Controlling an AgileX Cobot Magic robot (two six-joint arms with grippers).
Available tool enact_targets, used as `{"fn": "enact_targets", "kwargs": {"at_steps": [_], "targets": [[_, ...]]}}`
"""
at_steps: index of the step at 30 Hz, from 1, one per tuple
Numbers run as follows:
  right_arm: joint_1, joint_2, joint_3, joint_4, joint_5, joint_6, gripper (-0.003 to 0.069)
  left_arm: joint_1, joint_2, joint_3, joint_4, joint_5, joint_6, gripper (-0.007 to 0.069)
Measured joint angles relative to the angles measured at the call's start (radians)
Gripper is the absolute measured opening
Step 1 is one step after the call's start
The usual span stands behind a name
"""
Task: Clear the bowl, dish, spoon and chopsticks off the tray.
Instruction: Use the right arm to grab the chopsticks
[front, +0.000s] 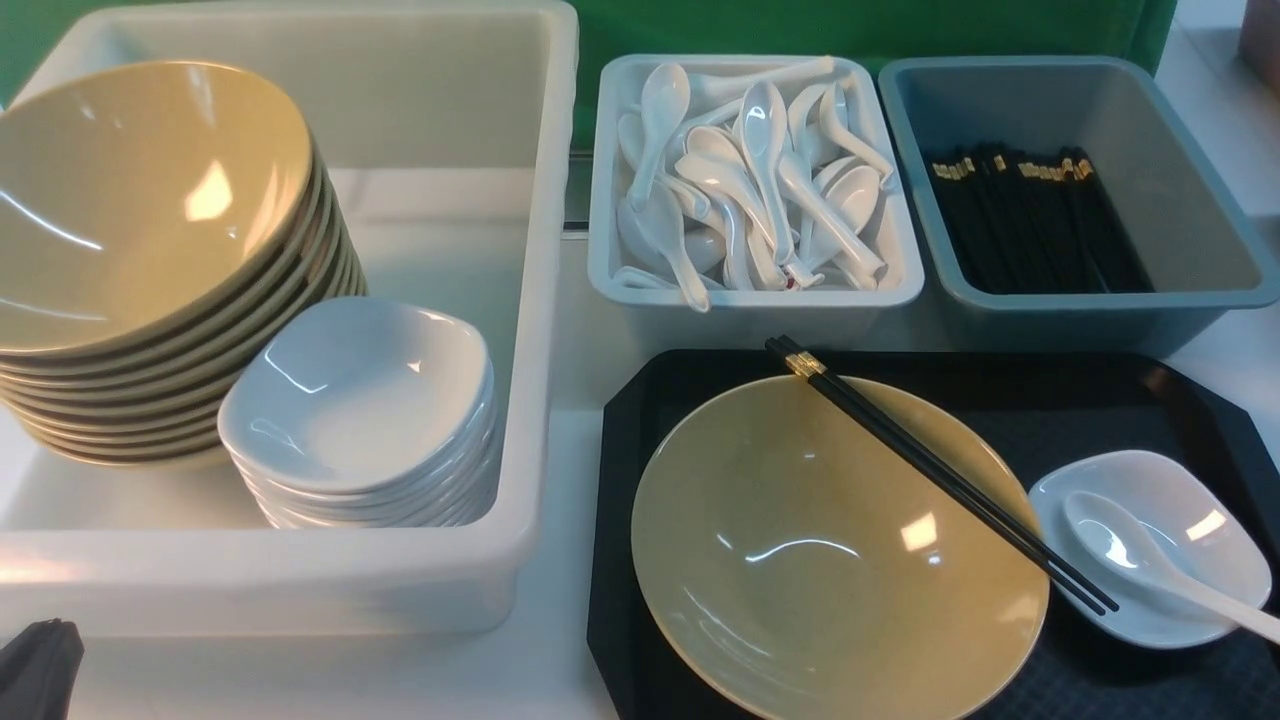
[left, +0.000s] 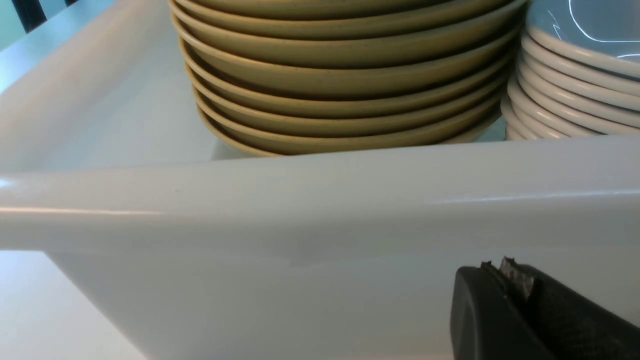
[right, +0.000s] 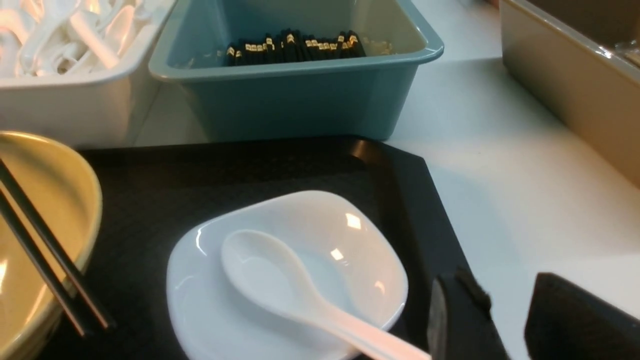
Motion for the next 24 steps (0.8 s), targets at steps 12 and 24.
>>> {"fn": "enact_targets", "kwargs": {"at_steps": [12, 24], "targets": [[0.0, 0.0, 0.0, 0.002, 0.0, 0.166, 0.0239, 0.0, 0.0, 0.0, -0.122, -0.008, -0.041, -0.0011], [0.0, 0.0, 0.0, 0.008, -0.008, 1.043, 0.0239, 0.0, 0.0, 0.0, -1.068, -0.183, -0.44, -0.0011]]}}
